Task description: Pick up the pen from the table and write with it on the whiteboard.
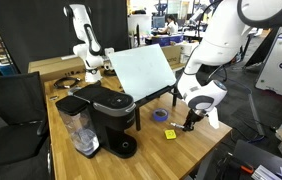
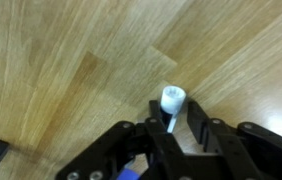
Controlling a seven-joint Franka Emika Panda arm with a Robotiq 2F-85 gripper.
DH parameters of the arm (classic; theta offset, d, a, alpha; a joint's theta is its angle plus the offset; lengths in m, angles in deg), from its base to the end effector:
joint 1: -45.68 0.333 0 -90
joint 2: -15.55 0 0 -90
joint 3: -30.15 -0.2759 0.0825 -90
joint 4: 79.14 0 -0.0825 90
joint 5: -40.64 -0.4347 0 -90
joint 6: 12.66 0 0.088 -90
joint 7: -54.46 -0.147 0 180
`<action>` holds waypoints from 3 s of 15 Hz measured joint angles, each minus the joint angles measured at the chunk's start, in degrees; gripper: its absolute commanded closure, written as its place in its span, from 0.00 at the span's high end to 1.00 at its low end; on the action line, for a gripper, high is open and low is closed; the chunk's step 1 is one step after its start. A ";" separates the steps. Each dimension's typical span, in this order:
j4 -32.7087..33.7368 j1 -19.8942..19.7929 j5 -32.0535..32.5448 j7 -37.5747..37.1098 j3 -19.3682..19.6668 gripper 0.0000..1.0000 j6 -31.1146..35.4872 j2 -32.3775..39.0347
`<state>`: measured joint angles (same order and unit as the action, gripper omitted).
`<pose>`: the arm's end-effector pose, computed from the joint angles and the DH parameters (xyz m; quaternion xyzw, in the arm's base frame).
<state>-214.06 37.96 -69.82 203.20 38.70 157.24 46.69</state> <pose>0.3814 -0.1907 -0.0286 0.9636 0.2145 0.1567 0.0296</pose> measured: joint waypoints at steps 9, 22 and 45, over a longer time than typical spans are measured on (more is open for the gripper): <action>0.05 1.59 -0.40 0.00 2.35 0.05 -1.28 0.23; -5.51 4.18 4.90 -17.72 -4.30 0.05 6.90 -11.85; -14.40 5.05 28.36 -58.81 -6.47 0.05 16.90 -16.48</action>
<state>-228.47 43.01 -41.46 144.40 32.23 174.14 30.21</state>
